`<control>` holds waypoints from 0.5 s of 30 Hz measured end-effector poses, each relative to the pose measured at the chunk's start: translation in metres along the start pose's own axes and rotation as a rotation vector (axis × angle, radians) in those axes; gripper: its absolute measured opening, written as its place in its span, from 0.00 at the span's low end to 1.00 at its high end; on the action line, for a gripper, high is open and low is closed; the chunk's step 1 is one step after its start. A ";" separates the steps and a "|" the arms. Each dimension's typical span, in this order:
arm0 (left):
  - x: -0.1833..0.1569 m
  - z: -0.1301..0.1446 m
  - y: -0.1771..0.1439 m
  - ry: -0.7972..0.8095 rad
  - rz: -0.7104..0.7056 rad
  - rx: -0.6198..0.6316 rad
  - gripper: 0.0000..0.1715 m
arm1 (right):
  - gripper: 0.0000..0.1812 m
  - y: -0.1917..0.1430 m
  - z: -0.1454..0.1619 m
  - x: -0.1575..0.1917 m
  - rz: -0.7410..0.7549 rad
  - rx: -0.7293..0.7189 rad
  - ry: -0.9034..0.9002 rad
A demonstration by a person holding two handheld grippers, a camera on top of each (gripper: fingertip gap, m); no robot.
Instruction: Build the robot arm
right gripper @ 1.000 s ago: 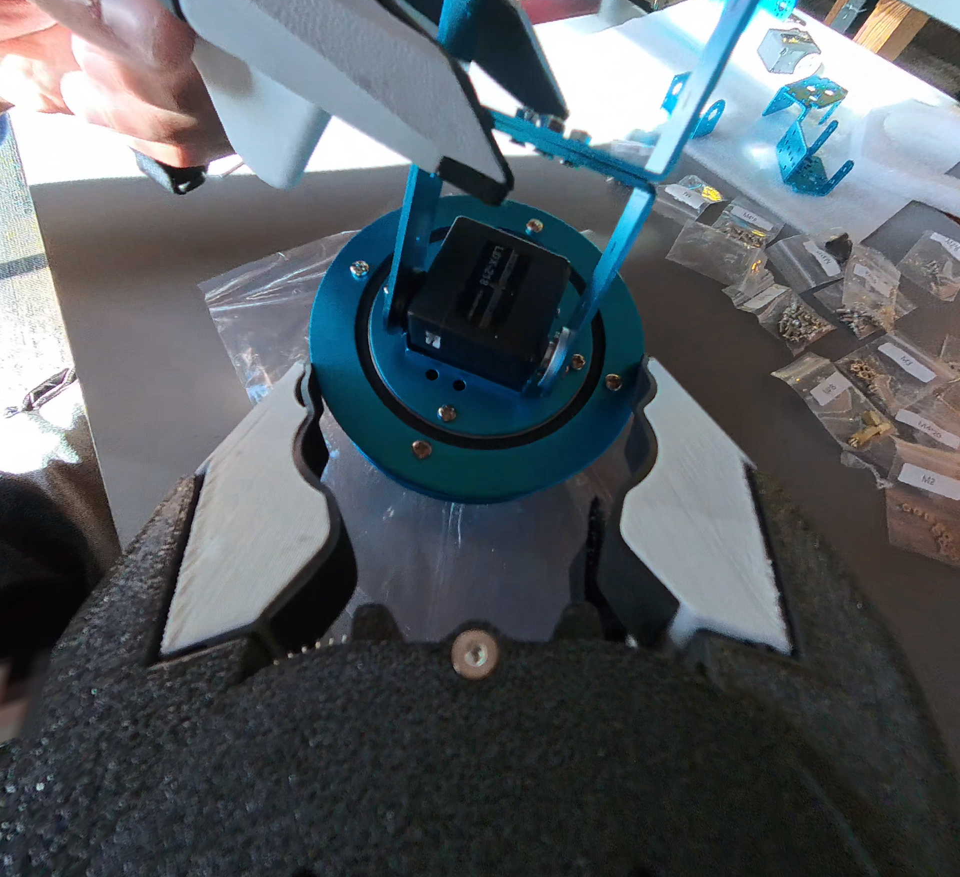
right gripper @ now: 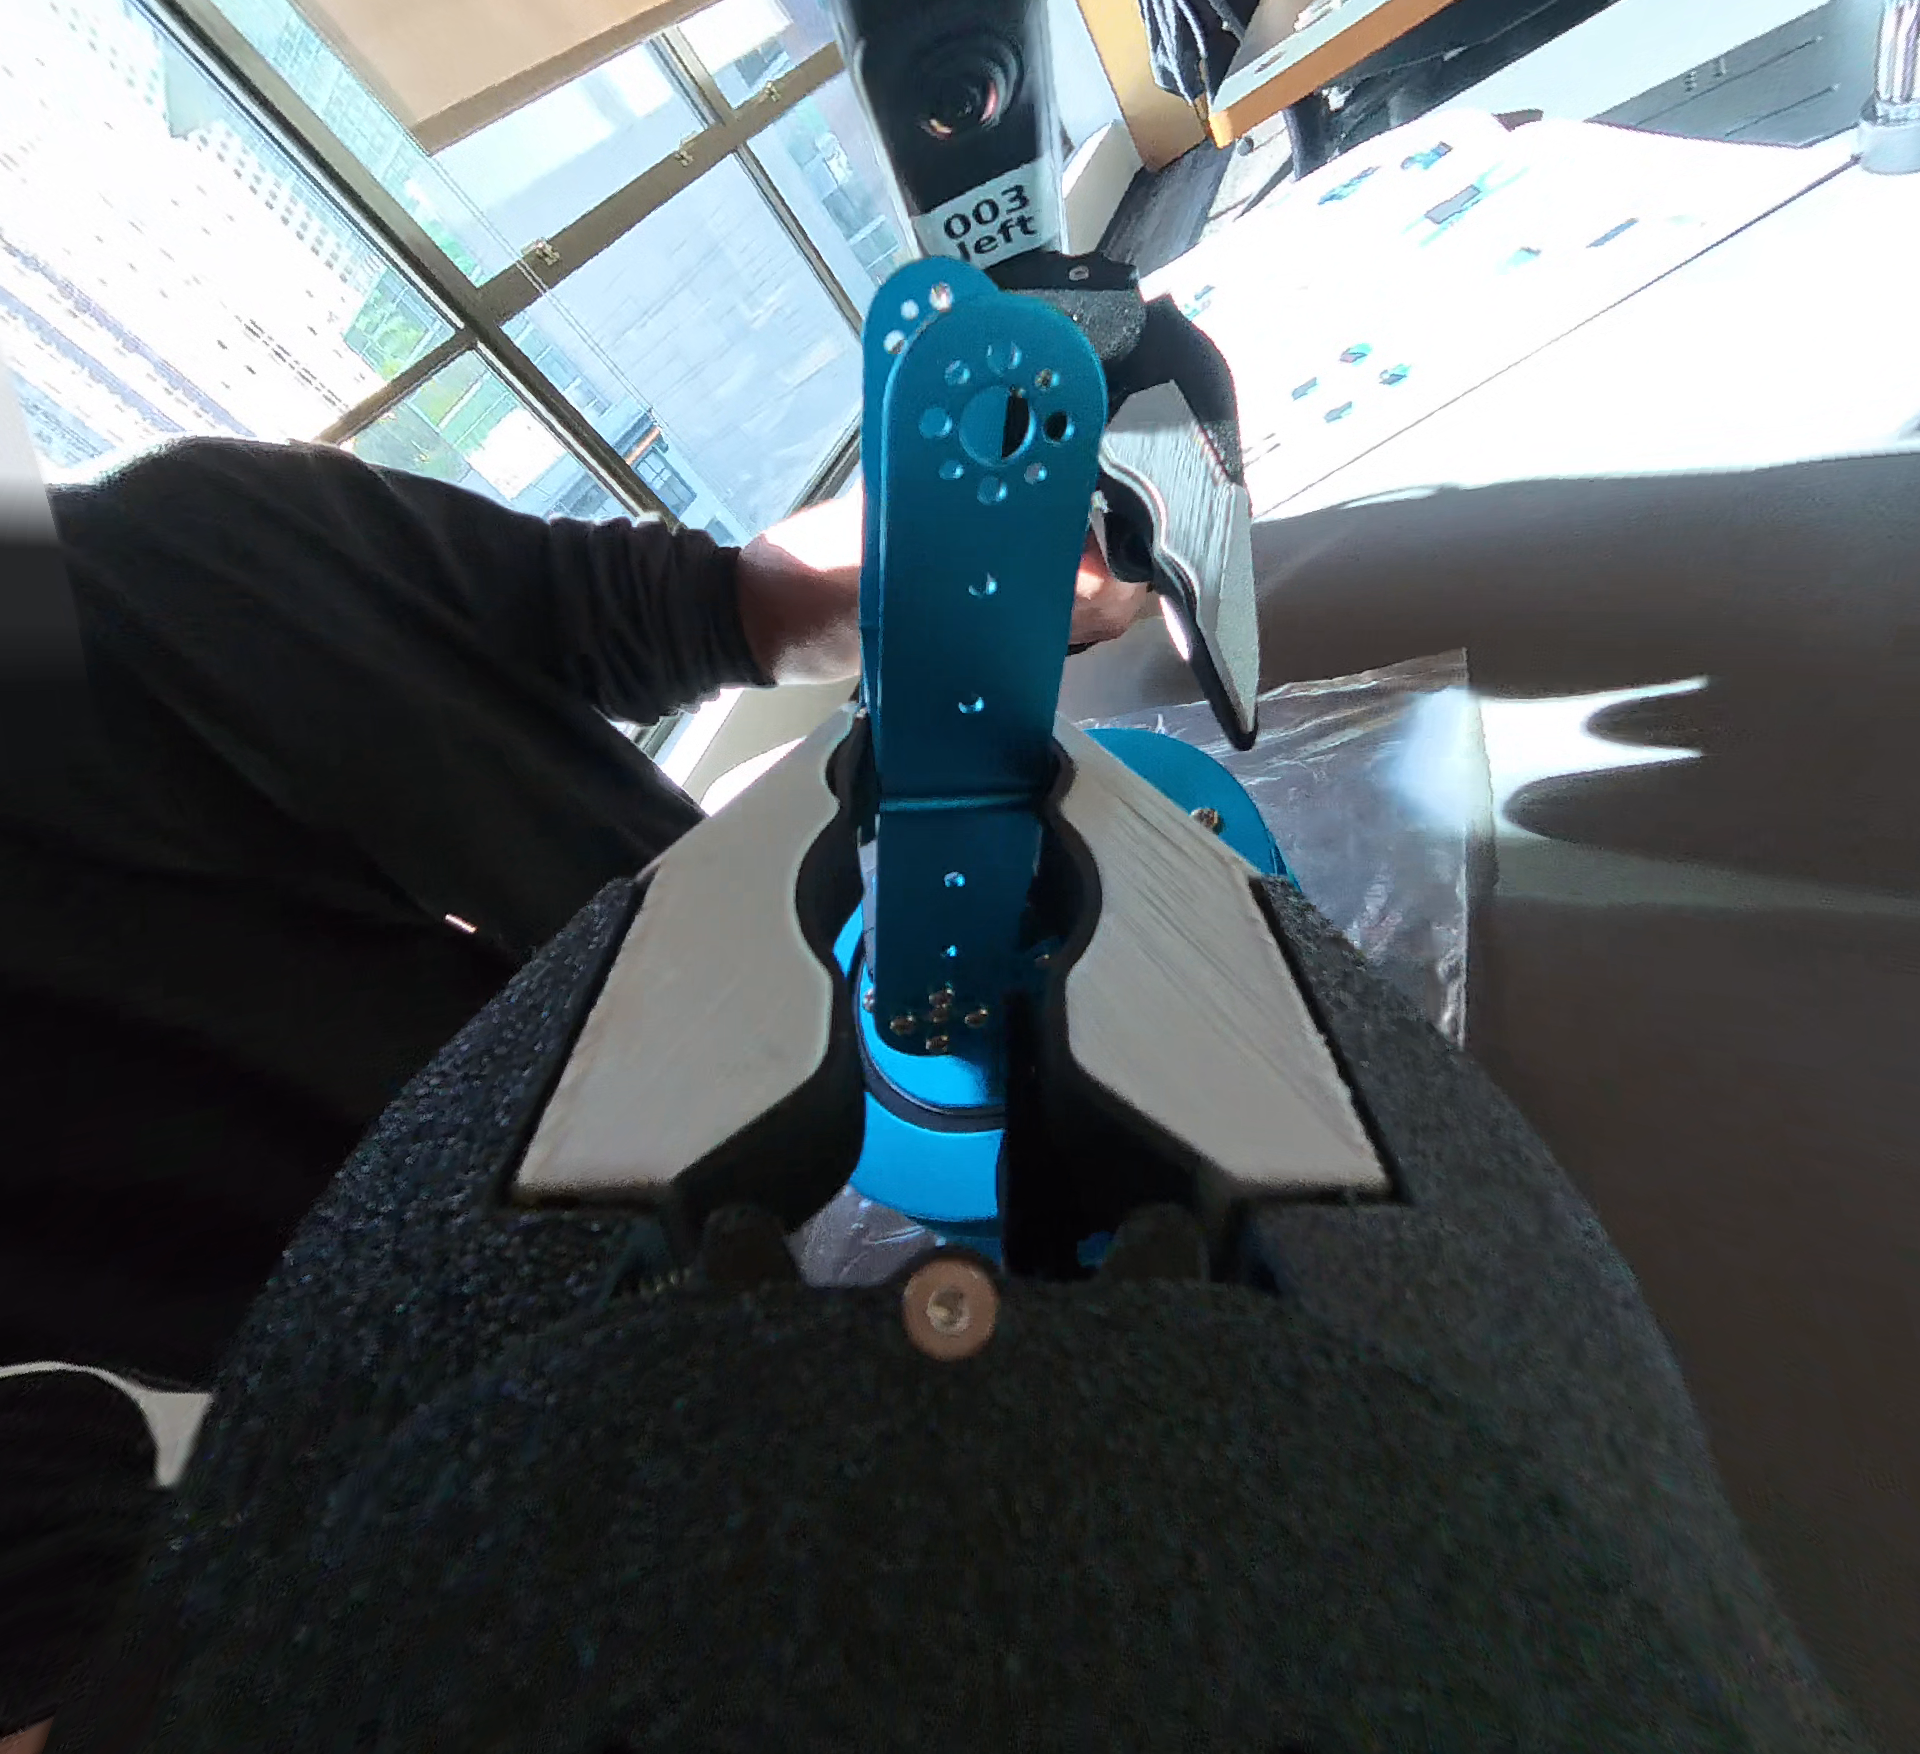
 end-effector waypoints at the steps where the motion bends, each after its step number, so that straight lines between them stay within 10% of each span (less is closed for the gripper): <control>1: 0.001 0.003 0.001 -0.013 -0.017 0.010 0.26 | 0.16 -0.001 0.001 0.000 -0.005 -0.014 -0.018; 15: -0.014 0.005 0.007 0.070 -0.114 0.010 0.10 | 0.14 -0.004 0.008 0.013 0.004 -0.078 -0.219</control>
Point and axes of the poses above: each gripper's, where its closed fingertips meet, y out along the fingers, z out of its underside, x = y × z across the jaws, the point moved 10 cm from there along -y, back along the fingers, and after that the axes turned 12 degrees about z, right-handed, at the moved point
